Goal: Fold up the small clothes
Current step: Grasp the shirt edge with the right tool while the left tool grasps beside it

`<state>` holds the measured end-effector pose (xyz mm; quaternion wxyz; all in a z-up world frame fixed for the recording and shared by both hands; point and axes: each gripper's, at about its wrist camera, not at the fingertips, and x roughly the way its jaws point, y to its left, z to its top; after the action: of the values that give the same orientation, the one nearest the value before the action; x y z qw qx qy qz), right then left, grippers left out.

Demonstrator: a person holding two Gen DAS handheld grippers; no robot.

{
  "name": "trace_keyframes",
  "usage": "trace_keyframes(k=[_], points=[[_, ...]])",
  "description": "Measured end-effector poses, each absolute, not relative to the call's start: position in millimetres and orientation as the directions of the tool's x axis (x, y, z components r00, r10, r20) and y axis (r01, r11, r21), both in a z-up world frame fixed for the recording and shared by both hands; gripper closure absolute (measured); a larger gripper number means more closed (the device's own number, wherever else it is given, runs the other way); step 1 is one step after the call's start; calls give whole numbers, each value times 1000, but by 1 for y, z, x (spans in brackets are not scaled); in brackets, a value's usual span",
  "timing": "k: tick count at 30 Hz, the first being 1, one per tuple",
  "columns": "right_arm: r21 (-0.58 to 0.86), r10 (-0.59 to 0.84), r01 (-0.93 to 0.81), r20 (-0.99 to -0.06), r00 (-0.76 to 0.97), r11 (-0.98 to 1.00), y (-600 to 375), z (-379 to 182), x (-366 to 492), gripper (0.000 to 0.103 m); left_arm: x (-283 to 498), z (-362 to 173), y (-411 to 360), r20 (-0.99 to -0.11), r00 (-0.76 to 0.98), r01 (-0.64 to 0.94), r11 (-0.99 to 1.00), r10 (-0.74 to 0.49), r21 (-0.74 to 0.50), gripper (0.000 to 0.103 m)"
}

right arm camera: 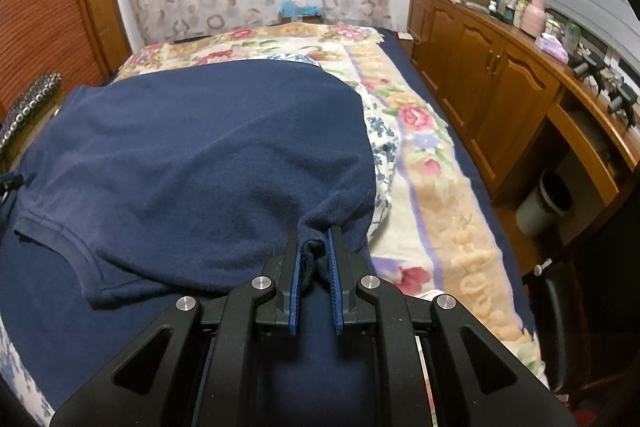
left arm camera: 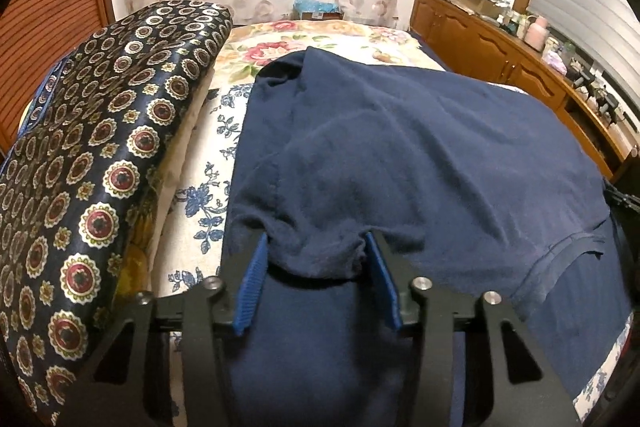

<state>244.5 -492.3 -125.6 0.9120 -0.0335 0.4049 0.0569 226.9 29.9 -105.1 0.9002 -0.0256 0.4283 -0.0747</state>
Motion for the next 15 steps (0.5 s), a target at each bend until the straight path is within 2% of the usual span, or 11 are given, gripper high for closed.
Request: trace_keyframes(k=[2, 3, 6, 9, 15], points=[[-32, 69, -137, -739, 670, 990, -490, -125, 242, 97, 227, -104, 34, -764, 623, 107, 986, -168, -129, 69], [-37, 66, -138, -734, 676, 990, -490, -123, 241, 98, 227, -103, 35, -762, 624, 109, 984, -176, -139, 79], [-23, 80, -139, -723, 686, 990, -492, -119, 238, 98, 225, -102, 33, -756, 626, 136, 981, -193, -138, 95], [6, 105, -141, -699, 707, 990, -495, -110, 234, 99, 219, -92, 28, -724, 666, 146, 983, -181, -111, 97], [14, 117, -141, -649, 752, 990, -494, -89, 224, 99, 203, -65, 36, -660, 719, 168, 976, -220, -142, 97]])
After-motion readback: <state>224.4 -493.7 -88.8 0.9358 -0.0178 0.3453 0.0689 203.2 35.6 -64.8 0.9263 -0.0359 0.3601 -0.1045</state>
